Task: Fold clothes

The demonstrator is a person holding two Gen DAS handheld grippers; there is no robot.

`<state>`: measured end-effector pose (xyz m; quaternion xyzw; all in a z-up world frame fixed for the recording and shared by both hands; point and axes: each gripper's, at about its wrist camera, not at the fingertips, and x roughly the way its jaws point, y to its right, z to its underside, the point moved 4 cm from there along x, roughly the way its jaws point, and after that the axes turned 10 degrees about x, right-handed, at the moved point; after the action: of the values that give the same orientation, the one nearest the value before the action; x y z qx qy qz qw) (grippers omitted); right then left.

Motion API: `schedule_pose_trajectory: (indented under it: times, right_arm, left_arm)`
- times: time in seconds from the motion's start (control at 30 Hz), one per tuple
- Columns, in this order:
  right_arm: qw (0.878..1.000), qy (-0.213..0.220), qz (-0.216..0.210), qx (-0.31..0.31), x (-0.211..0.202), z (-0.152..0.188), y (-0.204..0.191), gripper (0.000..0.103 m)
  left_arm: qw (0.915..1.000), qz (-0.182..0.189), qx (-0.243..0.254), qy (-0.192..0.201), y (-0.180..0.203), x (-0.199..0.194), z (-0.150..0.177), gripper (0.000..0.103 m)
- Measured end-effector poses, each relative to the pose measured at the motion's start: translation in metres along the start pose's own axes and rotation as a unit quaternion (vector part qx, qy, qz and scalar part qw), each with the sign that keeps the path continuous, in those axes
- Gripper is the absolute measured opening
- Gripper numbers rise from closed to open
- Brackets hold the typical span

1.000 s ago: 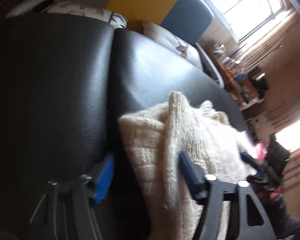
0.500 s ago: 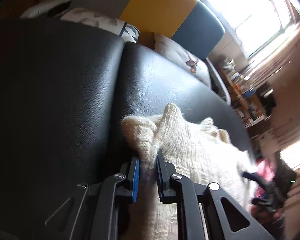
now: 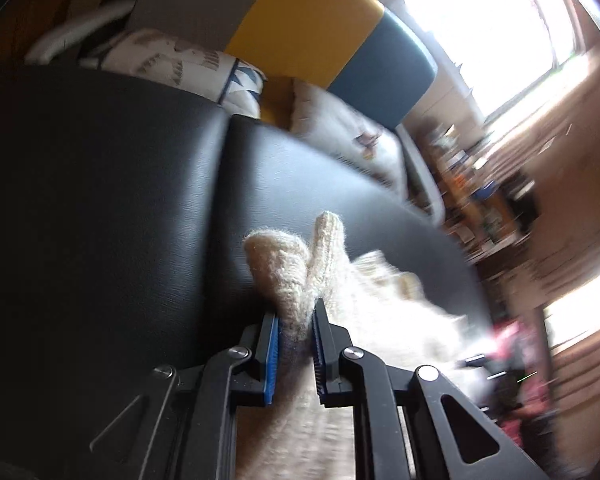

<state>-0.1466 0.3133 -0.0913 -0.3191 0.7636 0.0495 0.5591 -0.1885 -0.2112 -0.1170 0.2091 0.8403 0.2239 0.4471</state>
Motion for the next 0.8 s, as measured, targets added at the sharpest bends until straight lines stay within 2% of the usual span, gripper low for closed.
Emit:
schedule_pose_trajectory:
  times: [0.03,0.1,0.23,0.37,0.57,0.6,0.63,0.7,0.77,0.8]
  right_arm:
    - [1.0,-0.013,0.013,-0.016,0.008,0.005,0.003,0.103]
    - [0.998,-0.013,0.032,-0.047,0.014,0.012,0.001,0.103]
    - [0.998,0.009,0.048,-0.037,0.012,0.018,0.003,0.103]
    - [0.997,0.036,0.057,-0.021,0.007,0.028,0.005,0.103]
    - [0.996,0.066,0.062,0.001,0.0,0.037,0.006,0.103]
    - [0.996,0.072,0.06,0.004,-0.002,0.038,0.007,0.103]
    - [0.995,0.078,0.059,0.005,-0.002,0.04,0.006,0.103]
    - [0.994,0.089,0.058,0.005,-0.004,0.043,0.005,0.103]
    - [0.994,0.098,0.054,0.006,-0.005,0.046,0.004,0.103]
    - [0.993,0.103,0.05,0.009,-0.005,0.046,0.002,0.103]
  left_arm:
    - [0.9998,0.016,-0.005,0.005,0.007,-0.004,-0.001,0.013]
    - [0.9983,0.055,-0.01,0.018,0.027,-0.013,0.0,0.013]
    - [0.9926,0.113,-0.029,0.035,0.07,-0.021,0.001,0.013]
    - [0.9876,0.146,-0.04,0.044,0.117,-0.019,-0.004,0.013]
    - [0.9825,0.167,-0.048,0.066,0.191,-0.011,-0.021,0.011]
    - [0.9815,0.173,-0.049,0.066,0.203,-0.007,-0.022,0.01]
    - [0.98,0.181,-0.05,0.065,0.216,-0.002,-0.022,0.002]
    - [0.9782,0.191,-0.051,0.065,0.241,0.005,-0.02,0.0]
    - [0.9879,0.144,-0.007,0.058,0.268,0.02,-0.02,0.0]
    - [0.9895,0.136,0.005,0.05,0.278,0.029,-0.018,0.0]
